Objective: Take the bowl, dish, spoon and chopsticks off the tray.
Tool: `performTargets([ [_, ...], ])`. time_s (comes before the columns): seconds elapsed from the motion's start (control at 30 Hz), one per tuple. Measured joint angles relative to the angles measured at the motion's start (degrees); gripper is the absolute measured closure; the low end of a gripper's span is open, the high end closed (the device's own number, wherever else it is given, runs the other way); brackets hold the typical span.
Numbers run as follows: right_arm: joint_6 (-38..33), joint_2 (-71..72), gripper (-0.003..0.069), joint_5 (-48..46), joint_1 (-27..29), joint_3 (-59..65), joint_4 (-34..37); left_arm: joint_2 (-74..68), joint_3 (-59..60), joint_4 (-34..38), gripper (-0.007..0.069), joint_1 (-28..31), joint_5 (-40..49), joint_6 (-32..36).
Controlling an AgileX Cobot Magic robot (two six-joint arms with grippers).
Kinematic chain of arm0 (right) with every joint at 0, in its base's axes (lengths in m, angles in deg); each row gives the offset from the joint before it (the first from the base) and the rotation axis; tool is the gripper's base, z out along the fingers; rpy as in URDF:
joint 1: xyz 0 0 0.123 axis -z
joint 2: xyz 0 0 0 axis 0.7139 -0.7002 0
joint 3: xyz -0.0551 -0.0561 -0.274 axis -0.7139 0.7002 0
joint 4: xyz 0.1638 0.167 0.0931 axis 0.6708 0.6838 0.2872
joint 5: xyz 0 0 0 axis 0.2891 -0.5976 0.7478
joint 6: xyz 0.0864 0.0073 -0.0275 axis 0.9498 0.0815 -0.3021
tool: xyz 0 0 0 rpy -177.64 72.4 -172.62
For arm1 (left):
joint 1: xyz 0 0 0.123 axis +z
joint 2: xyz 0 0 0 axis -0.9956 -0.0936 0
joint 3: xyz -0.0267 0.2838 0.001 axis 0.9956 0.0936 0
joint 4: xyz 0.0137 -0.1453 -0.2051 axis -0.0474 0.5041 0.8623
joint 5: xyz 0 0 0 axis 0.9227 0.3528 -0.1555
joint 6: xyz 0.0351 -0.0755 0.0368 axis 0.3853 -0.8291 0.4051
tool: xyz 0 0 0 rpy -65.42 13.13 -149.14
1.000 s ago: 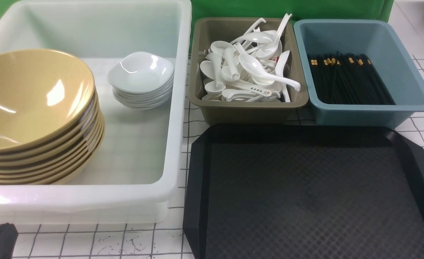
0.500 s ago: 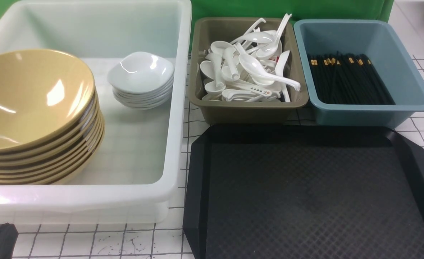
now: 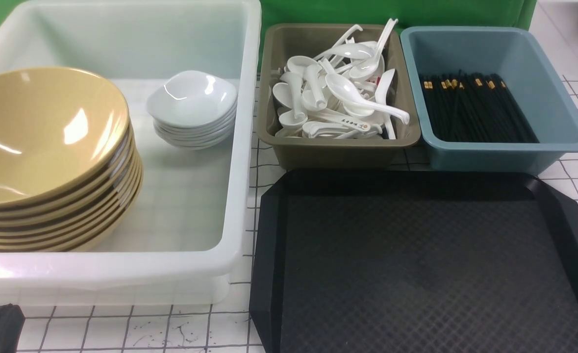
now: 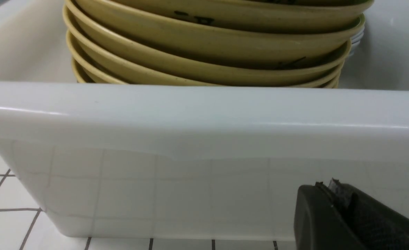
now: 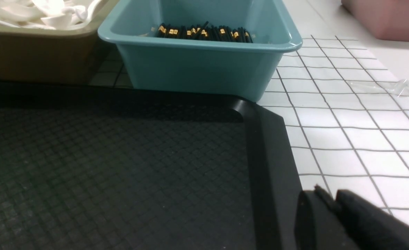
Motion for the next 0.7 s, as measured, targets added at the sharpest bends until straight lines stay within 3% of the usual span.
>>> performTargets([
  [0.7,0.00,0.00,0.0522,0.00,0.00,0.00,0.00,0.00,0.00,0.00,0.0638,0.00,0.07,0.00],
])
